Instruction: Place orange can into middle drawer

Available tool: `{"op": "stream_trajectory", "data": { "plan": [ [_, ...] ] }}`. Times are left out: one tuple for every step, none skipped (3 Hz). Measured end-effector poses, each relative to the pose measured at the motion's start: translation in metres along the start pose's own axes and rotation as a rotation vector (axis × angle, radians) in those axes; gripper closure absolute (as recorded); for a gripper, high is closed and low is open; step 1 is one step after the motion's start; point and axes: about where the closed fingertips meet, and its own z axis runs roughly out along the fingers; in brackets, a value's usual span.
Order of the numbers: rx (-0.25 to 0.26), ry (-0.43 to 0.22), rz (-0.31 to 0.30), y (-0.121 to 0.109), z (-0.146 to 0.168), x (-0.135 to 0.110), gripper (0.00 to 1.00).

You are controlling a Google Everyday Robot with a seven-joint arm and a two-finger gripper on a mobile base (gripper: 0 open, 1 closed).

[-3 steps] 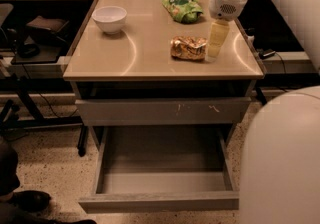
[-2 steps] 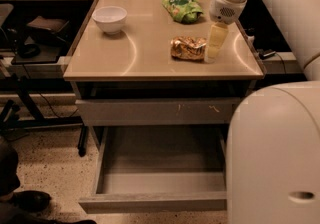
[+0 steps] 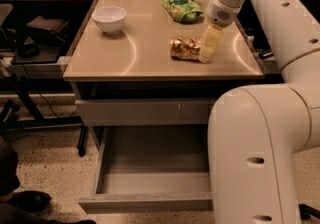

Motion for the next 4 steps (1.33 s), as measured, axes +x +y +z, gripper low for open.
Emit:
{"op": "stream_trajectory", "data": {
  "plan": [
    [0.029,-0.085,-0.028,-0.016,0.006,-0.023,0.0],
    [0.028,-0.099,-0.03,-0.022,0.023,-0.028,0.0],
    [0.027,-0.099,-0.03,-0.022,0.023,-0.028,0.0],
    [0.027,-0.099,-0.03,-0.022,0.023,-0.028,0.19]
  ]
}}
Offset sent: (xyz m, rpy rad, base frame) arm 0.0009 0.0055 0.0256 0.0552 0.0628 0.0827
